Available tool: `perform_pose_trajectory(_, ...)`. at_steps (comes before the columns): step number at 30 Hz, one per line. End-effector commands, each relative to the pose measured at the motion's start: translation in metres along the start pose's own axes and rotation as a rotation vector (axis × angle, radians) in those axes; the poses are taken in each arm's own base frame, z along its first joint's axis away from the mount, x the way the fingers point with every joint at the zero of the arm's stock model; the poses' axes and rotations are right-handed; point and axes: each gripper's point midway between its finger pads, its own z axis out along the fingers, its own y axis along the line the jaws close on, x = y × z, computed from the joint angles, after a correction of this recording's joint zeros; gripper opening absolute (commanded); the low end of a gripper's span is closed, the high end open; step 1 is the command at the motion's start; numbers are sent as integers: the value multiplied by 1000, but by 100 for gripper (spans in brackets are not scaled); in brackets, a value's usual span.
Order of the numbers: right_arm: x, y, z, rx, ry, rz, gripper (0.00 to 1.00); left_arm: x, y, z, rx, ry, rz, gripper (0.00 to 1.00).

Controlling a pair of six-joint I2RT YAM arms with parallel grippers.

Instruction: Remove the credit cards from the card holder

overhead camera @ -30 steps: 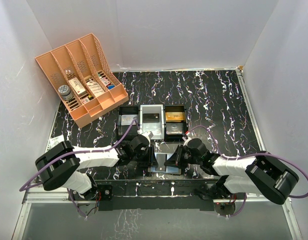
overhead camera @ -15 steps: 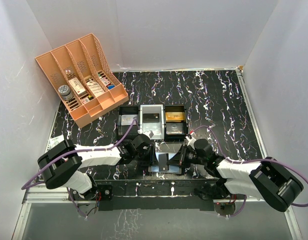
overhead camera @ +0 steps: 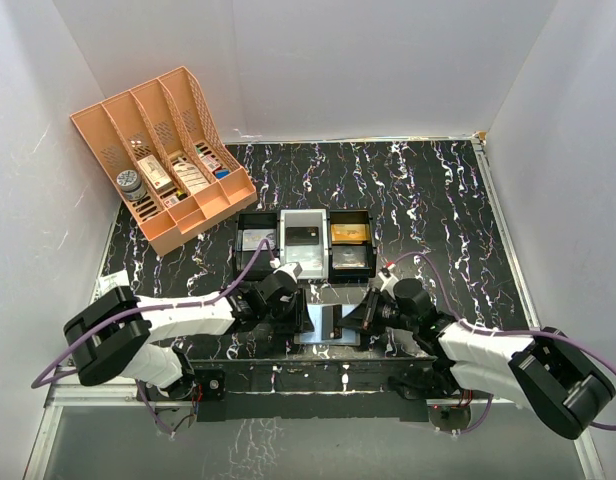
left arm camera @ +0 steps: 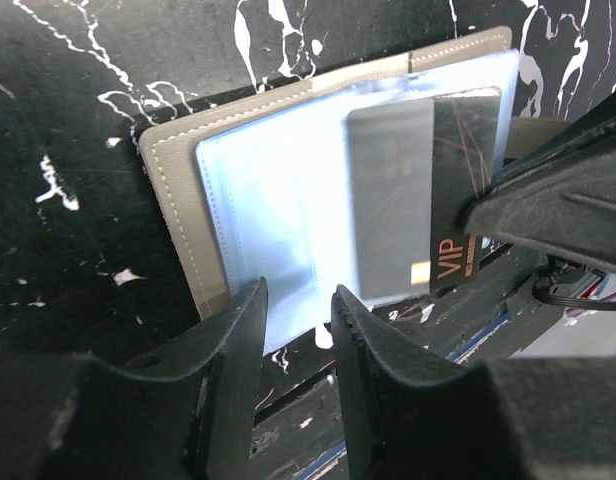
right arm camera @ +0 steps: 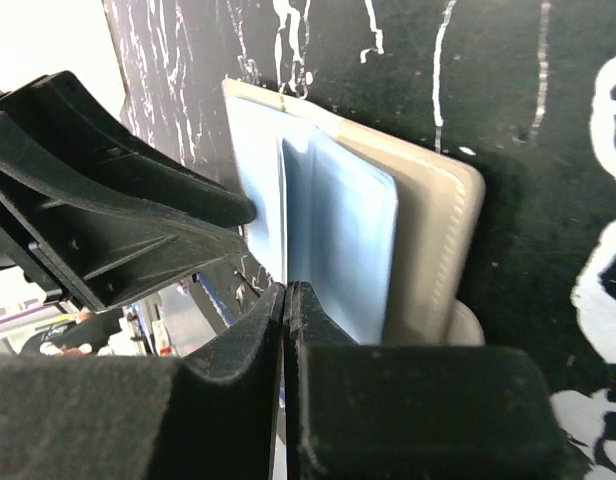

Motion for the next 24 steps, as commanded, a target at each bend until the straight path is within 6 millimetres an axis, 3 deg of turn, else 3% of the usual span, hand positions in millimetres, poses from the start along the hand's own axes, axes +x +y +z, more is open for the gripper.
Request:
perform_pose_trajectory(1,-7,-12,-2,40,-69,36,0,19,52,-9,-169,25,58,33)
perform_pose_trajectory(7,-10,-3,-2,12,-68,23,0,7,29,-17,-69,-21,86,47)
perform_pose_trajectory(13,-3,-1,2,-14,-25,37,0,-16,-26,-28,119,-58,165,59)
perform_pose_trajectory(18,-2,2,5,-33,-2,40,0,-12,-51,-17,212,9,192,55)
perform_pose_trajectory(24,-4,-1,5,-17,-20,49,0,-4,-36,5,126,82,207,39)
